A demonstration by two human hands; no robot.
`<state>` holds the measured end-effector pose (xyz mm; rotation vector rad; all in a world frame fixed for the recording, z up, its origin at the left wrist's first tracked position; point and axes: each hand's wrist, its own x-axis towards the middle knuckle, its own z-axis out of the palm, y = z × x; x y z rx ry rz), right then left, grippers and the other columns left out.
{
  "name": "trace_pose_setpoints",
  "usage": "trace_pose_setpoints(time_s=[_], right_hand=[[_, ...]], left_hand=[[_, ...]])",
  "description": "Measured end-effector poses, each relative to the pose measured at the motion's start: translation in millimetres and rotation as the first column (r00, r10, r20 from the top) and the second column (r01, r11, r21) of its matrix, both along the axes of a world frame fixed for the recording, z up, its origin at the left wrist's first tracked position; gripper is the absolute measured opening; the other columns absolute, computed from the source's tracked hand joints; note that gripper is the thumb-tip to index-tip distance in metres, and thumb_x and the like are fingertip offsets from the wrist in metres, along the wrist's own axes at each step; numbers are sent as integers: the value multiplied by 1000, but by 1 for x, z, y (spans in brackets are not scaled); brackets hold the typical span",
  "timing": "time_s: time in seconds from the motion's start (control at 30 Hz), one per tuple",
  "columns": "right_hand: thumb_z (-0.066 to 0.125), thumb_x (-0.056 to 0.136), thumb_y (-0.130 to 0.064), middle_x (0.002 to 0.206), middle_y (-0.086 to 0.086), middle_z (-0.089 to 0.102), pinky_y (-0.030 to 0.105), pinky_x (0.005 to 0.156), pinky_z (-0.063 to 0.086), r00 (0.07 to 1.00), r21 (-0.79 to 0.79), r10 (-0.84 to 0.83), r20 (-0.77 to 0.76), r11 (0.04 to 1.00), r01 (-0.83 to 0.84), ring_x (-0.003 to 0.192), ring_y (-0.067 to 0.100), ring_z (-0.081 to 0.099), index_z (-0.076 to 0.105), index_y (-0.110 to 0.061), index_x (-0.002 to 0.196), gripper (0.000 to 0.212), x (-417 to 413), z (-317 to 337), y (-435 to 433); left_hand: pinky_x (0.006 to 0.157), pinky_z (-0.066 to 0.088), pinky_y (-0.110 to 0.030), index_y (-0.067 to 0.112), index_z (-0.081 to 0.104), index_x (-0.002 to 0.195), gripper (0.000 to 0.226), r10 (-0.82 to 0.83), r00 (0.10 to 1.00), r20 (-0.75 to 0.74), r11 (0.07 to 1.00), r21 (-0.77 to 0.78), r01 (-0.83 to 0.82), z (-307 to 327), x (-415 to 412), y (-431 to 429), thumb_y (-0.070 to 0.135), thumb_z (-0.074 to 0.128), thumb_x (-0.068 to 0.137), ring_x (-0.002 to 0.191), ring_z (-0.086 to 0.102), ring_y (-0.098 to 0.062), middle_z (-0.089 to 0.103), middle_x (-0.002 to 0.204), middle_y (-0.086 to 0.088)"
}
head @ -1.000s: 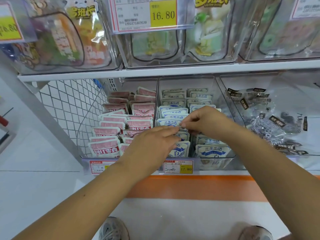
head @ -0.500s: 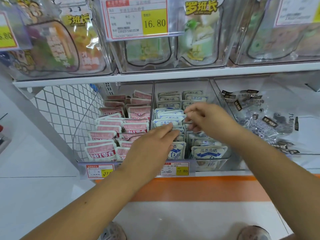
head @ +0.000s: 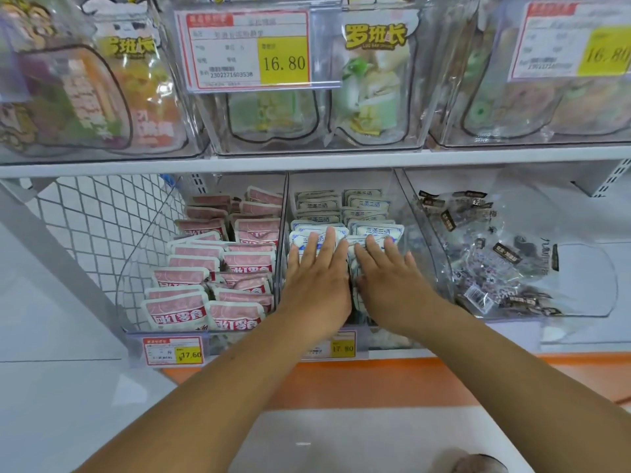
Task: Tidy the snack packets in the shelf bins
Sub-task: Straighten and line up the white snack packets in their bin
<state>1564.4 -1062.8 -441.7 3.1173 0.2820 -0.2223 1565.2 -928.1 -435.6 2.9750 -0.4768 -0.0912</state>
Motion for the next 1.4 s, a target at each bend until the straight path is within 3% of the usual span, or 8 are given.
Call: trace_pose_setpoints(time_s=[0.2, 0.27, 0.4, 0.67, 0.9, 1.07, 1.2, 1.4], right_hand=[[37, 101, -28, 115, 7, 60, 42, 91, 48, 980, 111, 94, 175, 987, -115, 110, 27, 52, 57, -21, 122, 30, 24, 46, -16], [49, 97, -28, 107, 2, 65, 34, 85, 49, 951, 96, 84, 299, 988, -118, 101, 22, 56, 67, -29, 112, 23, 38, 63, -29], [64, 87, -41, 100, -10, 70, 23, 71, 39, 989, 60, 116, 91, 991, -122, 85, 10, 59, 73, -31, 96, 16, 63, 71, -33], [66, 83, -48, 104, -5, 65, 33, 83, 32, 985, -162, 163, 55, 975, -152, 112, 21, 46, 69, -33, 86, 15, 91, 61, -38], [55, 89, -23, 89, 5, 64, 36, 88, 50, 950, -173, 180, 254, 975, -138, 86, 25, 57, 68, -20, 81, 16, 59, 54, -38], [19, 103, -41, 157, 4, 21, 45, 119, 7, 957, -232, 291, -12, 930, -286, 146, 22, 14, 15, -15, 151, 55, 9, 44, -9], [8, 100, -49, 160, 4, 8, 49, 119, 1, 971, -302, 165, -171, 930, -211, 148, 21, 9, -10, -18, 151, 62, 14, 44, -15], [14, 101, -47, 161, 3, 7, 43, 119, -8, 973, -74, 186, -140, 977, -198, 148, 17, 0, 2, -24, 153, 59, 0, 59, -18]], left_hand=[[119, -6, -44, 24, 6, 153, 58, 38, 999, 26, 992, -120, -34, 7, 4, 6, 40, 27, 101, 147, -10, -22, -5, 161, 4], [118, -7, -45, 25, 2, 153, 58, 42, 998, 43, 994, -103, -37, 7, 5, 5, 44, 22, 102, 146, -15, -24, -9, 161, 3], [117, -10, -48, 25, -4, 153, 65, 45, 996, 78, 998, -36, -42, 0, 5, 1, 57, 13, 98, 145, -20, -24, -17, 159, 1], [117, -10, -50, 26, -6, 152, 68, 26, 997, 79, 1000, 7, -27, -2, 8, 4, 58, 17, 97, 145, -19, -28, -17, 159, -2], [117, -11, -48, 26, -8, 152, 68, 42, 999, 33, 999, -23, -41, -1, 11, 4, 57, 19, 98, 145, -19, -26, -16, 160, 0], [117, -12, -46, 25, -11, 152, 64, 66, 997, 46, 998, -3, -66, 0, 9, 4, 51, 14, 99, 145, -21, -24, -18, 159, 1], [117, -11, -46, 24, -10, 152, 62, 71, 997, 4, 997, 19, -71, 4, 11, 8, 47, 15, 100, 146, -17, -25, -15, 160, -2], [116, -12, -42, 27, -1, 152, 60, 30, 999, 33, 993, -118, -26, 8, 4, 11, 51, 12, 99, 146, -16, -21, -10, 161, 2]])
